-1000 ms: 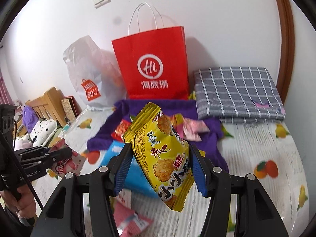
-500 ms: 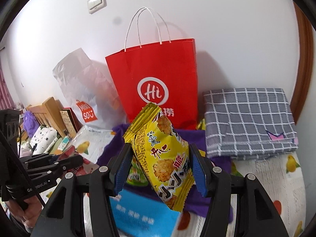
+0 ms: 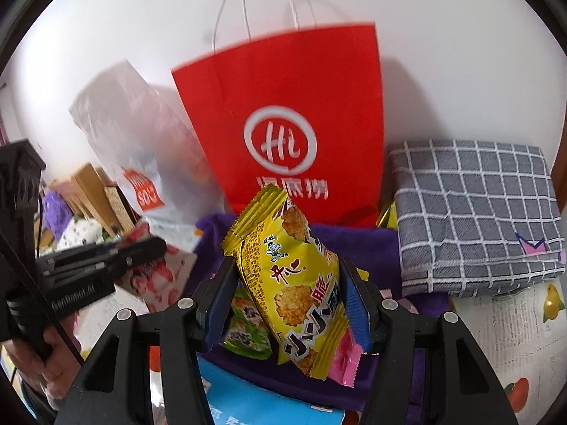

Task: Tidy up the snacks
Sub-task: 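Carry the lychee packet with left tool while right tool carries cracker bag to towel, then lower both packets onto the purple towel and open both tools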

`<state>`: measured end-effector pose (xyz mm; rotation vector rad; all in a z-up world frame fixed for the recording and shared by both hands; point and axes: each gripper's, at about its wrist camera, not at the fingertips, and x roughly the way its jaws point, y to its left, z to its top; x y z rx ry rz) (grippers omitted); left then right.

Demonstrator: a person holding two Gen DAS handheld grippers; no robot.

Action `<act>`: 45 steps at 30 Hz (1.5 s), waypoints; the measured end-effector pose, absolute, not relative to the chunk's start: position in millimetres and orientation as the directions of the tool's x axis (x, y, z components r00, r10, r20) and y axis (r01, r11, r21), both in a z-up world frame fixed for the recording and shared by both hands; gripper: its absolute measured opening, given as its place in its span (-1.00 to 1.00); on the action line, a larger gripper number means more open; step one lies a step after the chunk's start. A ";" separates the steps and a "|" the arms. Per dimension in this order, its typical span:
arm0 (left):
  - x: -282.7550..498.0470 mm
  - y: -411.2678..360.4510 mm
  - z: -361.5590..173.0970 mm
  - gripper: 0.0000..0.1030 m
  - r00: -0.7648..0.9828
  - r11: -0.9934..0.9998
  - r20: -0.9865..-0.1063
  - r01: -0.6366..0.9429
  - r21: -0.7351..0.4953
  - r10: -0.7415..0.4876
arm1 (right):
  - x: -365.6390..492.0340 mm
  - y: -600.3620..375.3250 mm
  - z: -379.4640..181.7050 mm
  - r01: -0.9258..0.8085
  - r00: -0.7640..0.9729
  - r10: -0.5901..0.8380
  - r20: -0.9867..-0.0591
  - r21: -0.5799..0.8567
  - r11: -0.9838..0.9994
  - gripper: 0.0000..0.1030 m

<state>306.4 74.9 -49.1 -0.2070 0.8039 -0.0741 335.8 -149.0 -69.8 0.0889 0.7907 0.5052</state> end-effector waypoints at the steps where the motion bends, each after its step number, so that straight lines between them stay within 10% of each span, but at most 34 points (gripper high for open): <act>1: 310.1 74.3 -51.6 -0.67 0.682 0.979 -0.718 -0.008 -0.202 -0.142 | 337.7 -148.2 -72.6 -0.406 0.581 0.475 -0.661 0.270 0.873 0.10; 45: 340.4 85.5 -110.1 -0.66 0.550 0.969 -0.821 -0.079 -0.234 -0.153 | 356.0 -148.9 -104.2 -0.374 0.521 0.451 -0.725 0.281 0.884 0.31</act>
